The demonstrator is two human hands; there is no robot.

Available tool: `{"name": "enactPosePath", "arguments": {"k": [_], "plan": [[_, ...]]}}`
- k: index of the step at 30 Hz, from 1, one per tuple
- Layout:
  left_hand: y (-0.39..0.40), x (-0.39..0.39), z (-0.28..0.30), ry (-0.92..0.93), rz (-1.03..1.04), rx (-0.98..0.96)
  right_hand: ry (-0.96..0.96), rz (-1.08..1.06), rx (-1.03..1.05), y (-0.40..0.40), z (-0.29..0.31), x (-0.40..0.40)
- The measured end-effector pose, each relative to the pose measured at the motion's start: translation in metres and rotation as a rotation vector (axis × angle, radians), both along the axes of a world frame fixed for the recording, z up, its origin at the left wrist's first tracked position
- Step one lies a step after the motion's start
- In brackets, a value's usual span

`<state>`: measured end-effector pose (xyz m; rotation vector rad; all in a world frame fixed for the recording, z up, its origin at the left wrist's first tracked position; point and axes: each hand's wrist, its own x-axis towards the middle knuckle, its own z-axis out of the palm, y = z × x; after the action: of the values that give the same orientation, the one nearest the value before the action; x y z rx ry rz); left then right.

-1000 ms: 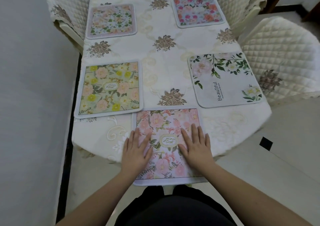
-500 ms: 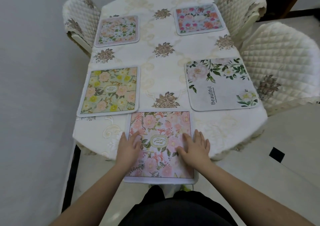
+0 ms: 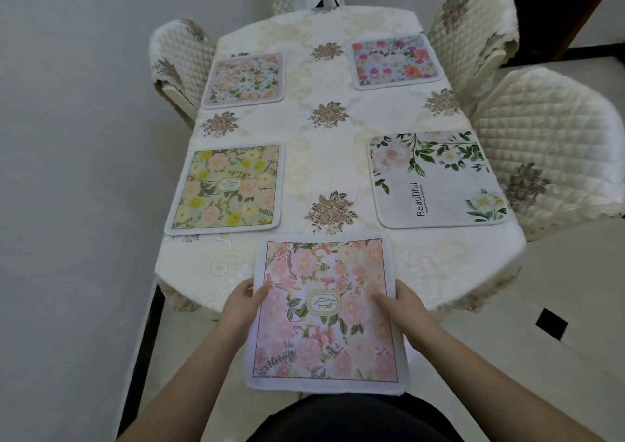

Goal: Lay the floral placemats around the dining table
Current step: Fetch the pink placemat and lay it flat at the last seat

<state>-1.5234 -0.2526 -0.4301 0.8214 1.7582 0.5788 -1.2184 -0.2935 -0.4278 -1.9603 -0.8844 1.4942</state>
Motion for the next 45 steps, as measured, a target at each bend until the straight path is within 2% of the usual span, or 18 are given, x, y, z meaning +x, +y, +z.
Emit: {"name": "enactPosePath", "arguments": {"k": [6,10,22,35,45], "plan": [[-0.011,-0.004,0.007,0.034,-0.235,0.09,-0.055,-0.073,0.037,-0.018,0.007,-0.018],[-0.008,-0.01,0.023,0.034,-0.303,0.184,-0.086,-0.109,0.115,-0.023,0.025,-0.024],[0.019,-0.002,0.07,-0.126,-0.51,0.347,0.112,-0.408,0.277,-0.09,0.078,-0.019],[-0.005,0.107,0.099,-0.298,-0.778,0.319,0.103,-0.748,0.356,-0.195,0.101,0.039],[-0.089,0.242,0.119,-0.349,-0.902,0.262,0.137,-0.952,0.407,-0.31,0.111,0.127]]}}
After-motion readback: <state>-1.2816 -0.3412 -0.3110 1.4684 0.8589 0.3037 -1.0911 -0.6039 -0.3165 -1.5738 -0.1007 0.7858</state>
